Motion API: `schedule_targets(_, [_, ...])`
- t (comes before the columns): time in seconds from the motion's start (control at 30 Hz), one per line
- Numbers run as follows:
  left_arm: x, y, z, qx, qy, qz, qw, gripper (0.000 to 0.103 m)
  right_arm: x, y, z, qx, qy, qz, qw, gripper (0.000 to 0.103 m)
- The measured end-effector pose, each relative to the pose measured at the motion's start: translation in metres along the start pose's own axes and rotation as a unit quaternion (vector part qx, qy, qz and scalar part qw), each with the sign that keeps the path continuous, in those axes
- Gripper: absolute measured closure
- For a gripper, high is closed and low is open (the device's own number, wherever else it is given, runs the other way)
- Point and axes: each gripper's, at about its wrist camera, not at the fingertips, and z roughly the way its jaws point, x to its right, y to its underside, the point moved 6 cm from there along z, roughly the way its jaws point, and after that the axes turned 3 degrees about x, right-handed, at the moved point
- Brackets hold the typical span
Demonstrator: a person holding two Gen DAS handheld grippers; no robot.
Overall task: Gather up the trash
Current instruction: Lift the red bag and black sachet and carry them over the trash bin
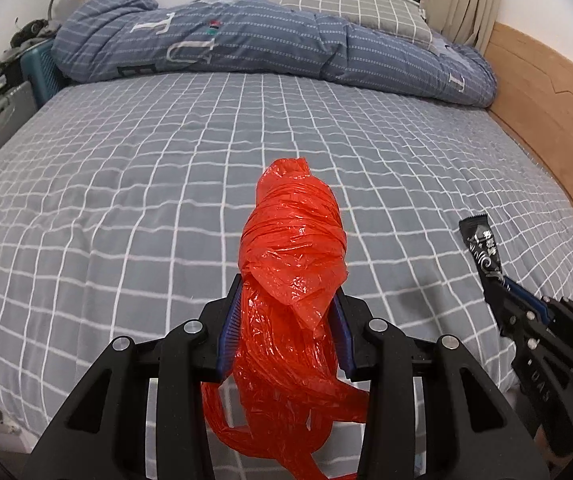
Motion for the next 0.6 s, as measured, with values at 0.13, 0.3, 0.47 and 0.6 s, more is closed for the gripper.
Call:
schedule_targets(0.13, [-0.003, 0.012, -0.010, 0.000, -0.002, 0.000, 1.0000, 0.065, -0.002, 0.006, -0.008, 0.000, -0.003, 0.004, 1.000, 0.092])
schedule_targets(0.3, [-0.004, 0.026, -0.020, -0.003, 0.002, -0.004, 1.0000, 0.065, -0.009, 0.011, -0.018, 0.003, -0.006, 0.001, 1.000, 0.092])
schedule_targets(0.47, [-0.003, 0.039, -0.033, -0.002, -0.001, -0.007, 1.0000, 0.065, -0.016, 0.015, -0.029, 0.008, -0.009, -0.004, 1.000, 0.092])
schedule_targets(0.6, [-0.004, 0.049, -0.042, -0.003, 0.003, -0.013, 0.9999, 0.065, -0.018, 0.020, -0.037, 0.011, -0.009, -0.005, 1.000, 0.092])
